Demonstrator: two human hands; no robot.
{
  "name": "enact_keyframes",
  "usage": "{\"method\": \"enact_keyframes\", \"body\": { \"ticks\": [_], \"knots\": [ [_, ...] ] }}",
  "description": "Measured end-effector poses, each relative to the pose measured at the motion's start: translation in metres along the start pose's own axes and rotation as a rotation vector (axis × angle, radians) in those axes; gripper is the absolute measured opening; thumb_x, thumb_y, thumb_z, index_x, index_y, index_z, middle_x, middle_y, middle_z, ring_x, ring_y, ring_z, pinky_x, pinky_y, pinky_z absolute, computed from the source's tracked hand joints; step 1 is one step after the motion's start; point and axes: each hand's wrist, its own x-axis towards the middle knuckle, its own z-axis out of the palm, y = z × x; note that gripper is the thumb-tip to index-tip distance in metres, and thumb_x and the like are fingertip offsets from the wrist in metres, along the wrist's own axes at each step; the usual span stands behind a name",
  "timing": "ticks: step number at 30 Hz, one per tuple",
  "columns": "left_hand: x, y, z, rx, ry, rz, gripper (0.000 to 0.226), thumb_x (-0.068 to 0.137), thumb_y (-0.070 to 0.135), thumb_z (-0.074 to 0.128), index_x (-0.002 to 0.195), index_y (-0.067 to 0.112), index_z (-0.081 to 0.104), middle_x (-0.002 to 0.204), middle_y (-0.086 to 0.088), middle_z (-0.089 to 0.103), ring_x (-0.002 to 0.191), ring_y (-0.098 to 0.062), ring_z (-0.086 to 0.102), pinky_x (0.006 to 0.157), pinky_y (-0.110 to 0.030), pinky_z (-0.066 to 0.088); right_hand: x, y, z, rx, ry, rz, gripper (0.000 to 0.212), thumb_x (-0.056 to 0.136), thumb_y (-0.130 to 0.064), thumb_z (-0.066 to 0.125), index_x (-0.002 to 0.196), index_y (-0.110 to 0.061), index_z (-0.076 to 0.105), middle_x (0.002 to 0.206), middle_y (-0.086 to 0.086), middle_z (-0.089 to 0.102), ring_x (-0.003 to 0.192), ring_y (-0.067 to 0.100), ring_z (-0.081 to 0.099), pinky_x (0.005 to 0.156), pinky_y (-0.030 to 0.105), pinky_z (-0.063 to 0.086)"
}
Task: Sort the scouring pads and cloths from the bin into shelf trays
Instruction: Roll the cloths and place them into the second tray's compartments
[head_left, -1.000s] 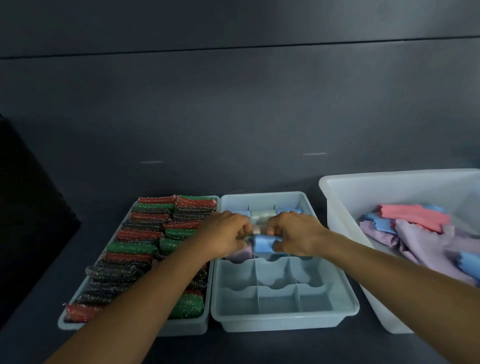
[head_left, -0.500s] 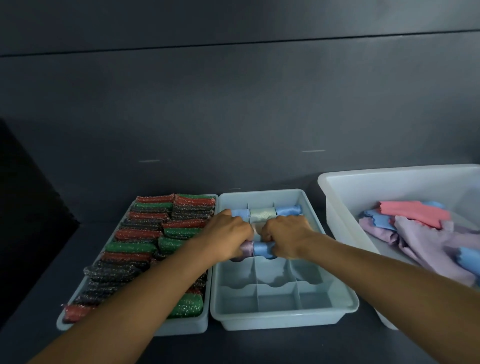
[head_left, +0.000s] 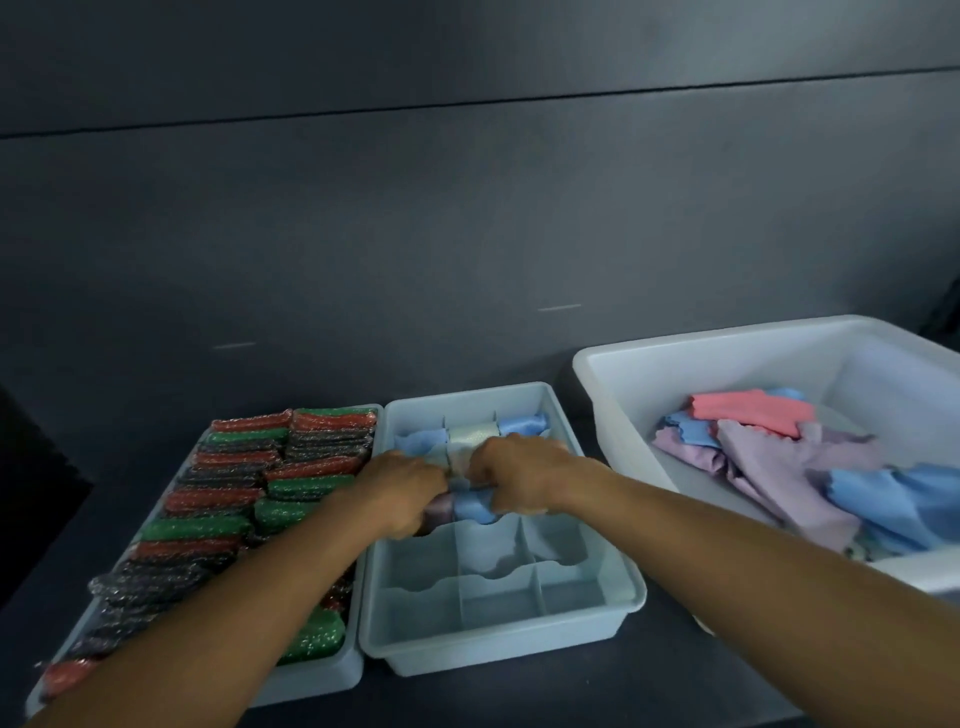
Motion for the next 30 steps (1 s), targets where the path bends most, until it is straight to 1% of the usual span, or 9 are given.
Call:
{"method": "enact_keyframes", "body": {
  "ticks": [3,6,8,11,16,19,23,26,30],
  "knots": [
    [-0.002,-0.007,-0.005,-0.16,0.061,-0.051,0.016,0.086,0.035,0.06,0.094,0.021,0.064,0.093,0.002,0.066,0.088,-0.022,0.064,0.076,-0.03,0.052,-0.027,0.027,-0.034,0.182,0.284,0.001,0.018,0.086,-0.031,0.06,0.103,-0.033,0.065,0.109,-0.005,0.066,0.101,0.02,0.06,0.089,0.034,0.049],
    [-0.004,-0.004,-0.014,-0.332,0.241,-0.134,0.021,0.084,0.033,0.064,0.105,0.03,0.067,0.102,0.011,0.069,0.092,-0.014,0.066,0.083,-0.032,0.054,-0.04,0.091,-0.058,0.225,0.522,0.207,0.008,0.085,-0.026,0.057,0.08,-0.031,0.06,0.095,-0.008,0.068,0.092,0.02,0.062,0.078,0.03,0.049],
    [-0.003,0.008,-0.022,-0.531,0.35,-0.141,0.024,0.085,0.034,0.068,0.109,0.032,0.067,0.103,0.016,0.069,0.094,-0.006,0.066,0.087,-0.03,0.054,-0.044,0.137,-0.058,0.105,0.425,0.39,0.003,0.08,-0.026,0.056,0.08,-0.028,0.059,0.1,-0.004,0.066,0.094,0.023,0.061,0.075,0.028,0.043],
    [0.0,0.034,-0.034,-0.83,0.415,-0.092,0.019,0.086,0.03,0.069,0.105,0.029,0.07,0.095,0.017,0.07,0.089,0.005,0.064,0.086,-0.021,0.052,-0.051,0.184,-0.036,-0.304,0.06,0.421,0.027,0.073,-0.039,0.063,0.096,-0.025,0.056,0.109,-0.001,0.06,0.103,0.022,0.059,0.069,0.028,0.039],
    [0.0,0.056,-0.043,-1.125,0.452,-0.076,0.015,0.089,0.026,0.069,0.104,0.027,0.072,0.092,0.011,0.074,0.085,0.0,0.069,0.085,-0.024,0.054,-0.058,0.206,-0.023,-0.435,0.147,0.255,0.026,0.088,-0.039,0.051,0.067,-0.028,0.04,0.11,-0.002,0.057,0.108,0.02,0.055,0.072,0.03,0.044],
    [-0.006,0.06,-0.048,-1.284,0.498,-0.085,0.011,0.089,0.023,0.069,0.099,0.027,0.073,0.09,0.005,0.076,0.087,-0.013,0.072,0.089,-0.038,0.057,-0.058,0.208,-0.033,-0.241,0.258,0.318,0.031,0.088,-0.032,0.054,0.062,-0.026,0.038,0.096,-0.004,0.054,0.101,0.02,0.053,0.071,0.028,0.037],
    [-0.01,0.072,-0.064,-1.335,0.585,-0.073,0.015,0.091,0.023,0.066,0.104,0.026,0.071,0.098,0.009,0.075,0.096,-0.003,0.069,0.087,-0.03,0.057,-0.068,0.194,-0.068,0.56,0.567,0.231,0.027,0.082,-0.004,0.06,0.06,-0.011,0.046,0.059,0.003,0.042,0.057,0.013,0.04,0.055,0.027,0.034],
    [-0.003,0.079,-0.089,-1.313,0.61,0.018,0.038,0.088,0.034,0.069,0.125,0.031,0.06,0.123,0.017,0.064,0.115,0.004,0.058,0.099,-0.024,0.047,-0.081,0.16,-0.104,0.928,0.672,0.078,0.015,0.076,-0.011,0.061,0.067,-0.005,0.05,0.065,0.011,0.041,0.062,0.019,0.042,0.06,0.03,0.039],
    [0.001,0.085,-0.139,-1.453,0.561,0.163,0.083,0.066,0.057,0.076,0.139,0.031,0.046,0.135,0.018,0.053,0.121,0.009,0.05,0.101,-0.019,0.041,-0.097,0.113,-0.144,1.013,0.647,-0.08,0.012,0.084,-0.009,0.056,0.078,0.001,0.051,0.073,0.013,0.047,0.064,0.022,0.05,0.061,0.03,0.047]
  ]
}}
